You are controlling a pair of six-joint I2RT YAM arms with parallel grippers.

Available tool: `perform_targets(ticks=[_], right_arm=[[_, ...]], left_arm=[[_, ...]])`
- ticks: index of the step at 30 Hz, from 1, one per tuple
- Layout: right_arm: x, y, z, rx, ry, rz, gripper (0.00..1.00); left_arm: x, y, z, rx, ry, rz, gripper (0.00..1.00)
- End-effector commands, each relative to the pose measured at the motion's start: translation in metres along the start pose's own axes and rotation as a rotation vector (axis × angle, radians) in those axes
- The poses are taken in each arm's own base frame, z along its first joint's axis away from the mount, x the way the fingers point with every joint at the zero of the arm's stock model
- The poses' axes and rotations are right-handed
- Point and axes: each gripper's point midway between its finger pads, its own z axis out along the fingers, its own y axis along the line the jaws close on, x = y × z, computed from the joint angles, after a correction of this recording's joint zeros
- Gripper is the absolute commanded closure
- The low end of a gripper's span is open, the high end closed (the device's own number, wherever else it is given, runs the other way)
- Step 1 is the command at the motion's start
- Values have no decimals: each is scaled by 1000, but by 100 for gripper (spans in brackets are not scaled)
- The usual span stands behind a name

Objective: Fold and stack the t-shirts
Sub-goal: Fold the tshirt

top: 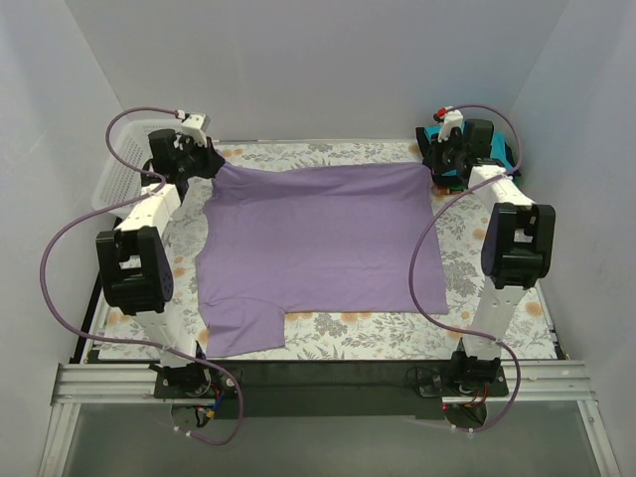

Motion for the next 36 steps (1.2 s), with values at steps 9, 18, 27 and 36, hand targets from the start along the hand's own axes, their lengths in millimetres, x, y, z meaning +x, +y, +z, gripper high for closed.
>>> perform_targets(ticks=[9,18,27,36], right_arm=[[-5,4,-29,-46,-43,-53,99],[13,15,-37,-86,-13,-45,99],[31,17,-39,-89,23,-53,99],[55,25,-42,-115,70,-48,99]], left_arm=[[3,-8,-42,-33,7,28,100],[23,-6,-54,-66,40,-6,100],[40,-13,-60,-44,79,-12,100],[73,-14,-69,-58,154,-7,100]])
